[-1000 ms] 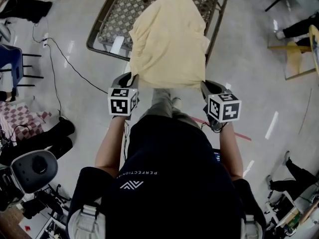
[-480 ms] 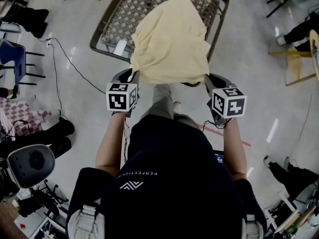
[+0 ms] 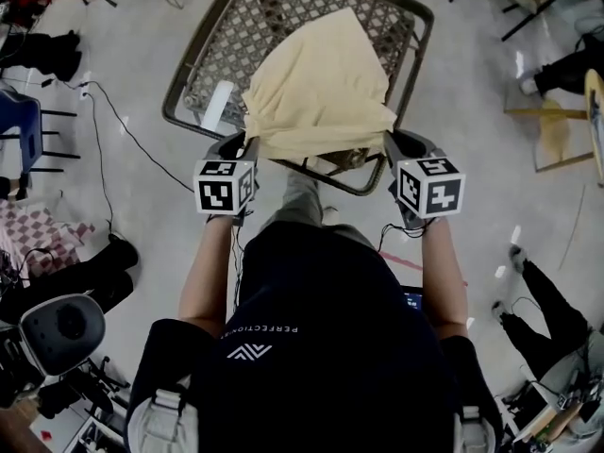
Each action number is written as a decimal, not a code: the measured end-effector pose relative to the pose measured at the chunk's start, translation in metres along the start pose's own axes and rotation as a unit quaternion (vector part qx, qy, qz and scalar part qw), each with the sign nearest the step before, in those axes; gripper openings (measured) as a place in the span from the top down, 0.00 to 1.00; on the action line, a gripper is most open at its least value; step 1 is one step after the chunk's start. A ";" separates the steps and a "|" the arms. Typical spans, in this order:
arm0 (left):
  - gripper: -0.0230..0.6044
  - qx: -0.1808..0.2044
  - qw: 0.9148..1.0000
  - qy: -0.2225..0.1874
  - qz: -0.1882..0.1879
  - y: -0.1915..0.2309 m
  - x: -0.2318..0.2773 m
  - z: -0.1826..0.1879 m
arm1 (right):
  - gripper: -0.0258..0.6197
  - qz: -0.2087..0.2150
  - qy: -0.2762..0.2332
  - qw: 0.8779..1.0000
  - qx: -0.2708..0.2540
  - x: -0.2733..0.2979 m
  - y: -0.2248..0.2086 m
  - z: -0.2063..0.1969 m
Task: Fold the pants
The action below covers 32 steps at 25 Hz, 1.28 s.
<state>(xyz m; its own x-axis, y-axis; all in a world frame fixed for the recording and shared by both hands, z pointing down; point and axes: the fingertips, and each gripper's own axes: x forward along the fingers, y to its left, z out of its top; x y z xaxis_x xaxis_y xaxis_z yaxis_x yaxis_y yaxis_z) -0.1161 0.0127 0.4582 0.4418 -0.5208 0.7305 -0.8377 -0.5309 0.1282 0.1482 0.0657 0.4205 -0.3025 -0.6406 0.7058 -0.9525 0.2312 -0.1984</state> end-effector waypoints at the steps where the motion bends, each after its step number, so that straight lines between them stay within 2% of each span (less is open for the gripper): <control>1: 0.84 -0.002 1.000 0.003 0.000 0.003 0.004 0.004 | 0.89 0.000 0.000 1.000 -0.001 0.006 -0.004 0.007; 13: 0.84 -0.020 1.000 0.020 0.004 0.033 0.045 0.041 | 0.89 0.002 0.015 1.000 -0.002 0.072 -0.031 0.065; 32: 0.84 -0.074 0.997 0.034 0.003 0.070 0.092 0.059 | 0.89 -0.010 0.041 0.999 -0.023 0.160 -0.057 0.124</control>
<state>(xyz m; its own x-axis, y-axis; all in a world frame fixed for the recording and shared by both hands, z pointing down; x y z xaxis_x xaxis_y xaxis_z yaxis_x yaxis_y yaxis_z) -0.1153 -0.1117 0.4948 0.4178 -0.4741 0.7751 -0.8808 -0.4204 0.2176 0.1497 -0.1406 0.4599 -0.2785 -0.5829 0.7633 -0.9548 0.2538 -0.1545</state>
